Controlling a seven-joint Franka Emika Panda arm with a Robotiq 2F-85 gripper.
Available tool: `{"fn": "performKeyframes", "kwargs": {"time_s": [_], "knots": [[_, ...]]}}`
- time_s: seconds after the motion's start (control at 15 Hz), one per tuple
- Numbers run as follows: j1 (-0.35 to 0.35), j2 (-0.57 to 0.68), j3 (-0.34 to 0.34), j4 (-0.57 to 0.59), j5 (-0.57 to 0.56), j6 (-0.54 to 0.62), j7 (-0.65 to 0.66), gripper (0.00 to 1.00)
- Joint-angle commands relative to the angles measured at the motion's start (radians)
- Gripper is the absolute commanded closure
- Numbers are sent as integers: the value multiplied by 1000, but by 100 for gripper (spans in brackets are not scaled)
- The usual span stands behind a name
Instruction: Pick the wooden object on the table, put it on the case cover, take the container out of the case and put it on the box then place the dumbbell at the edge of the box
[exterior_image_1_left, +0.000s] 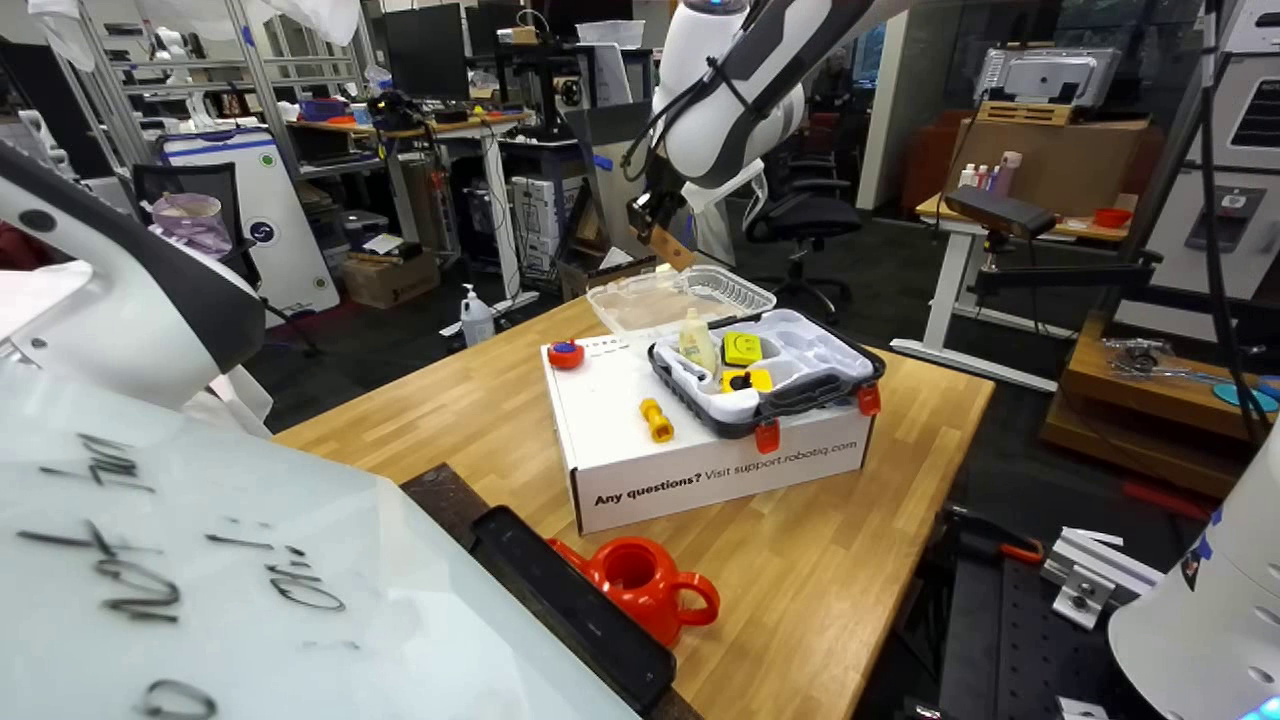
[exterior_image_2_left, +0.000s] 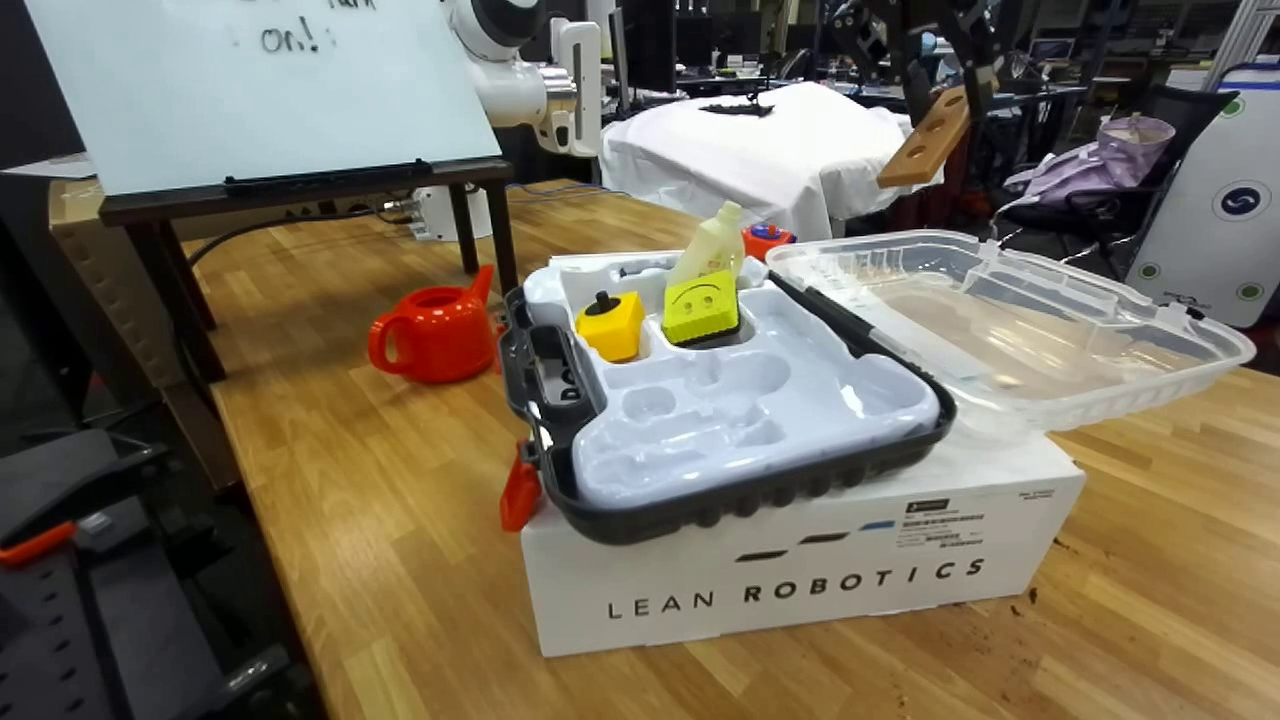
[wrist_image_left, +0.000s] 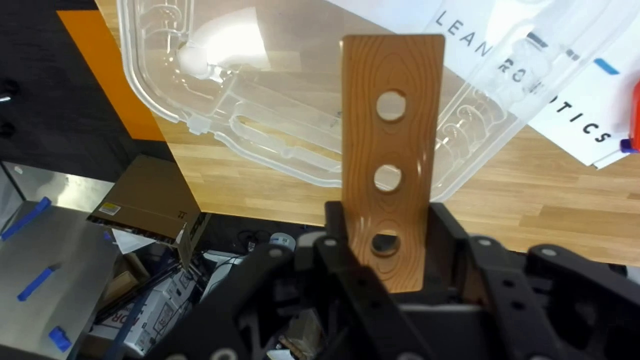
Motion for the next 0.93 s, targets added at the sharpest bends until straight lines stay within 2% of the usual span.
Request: {"fn": "performKeyframes", "kwargs": {"time_s": [0.0,0.47,0.87], "knots": [[-23,96,16,94,38,4,-33,82],[-30,239,31,223,76,-21,-40,82],[-40,273,28,231,77,-33,-41,82]]}}
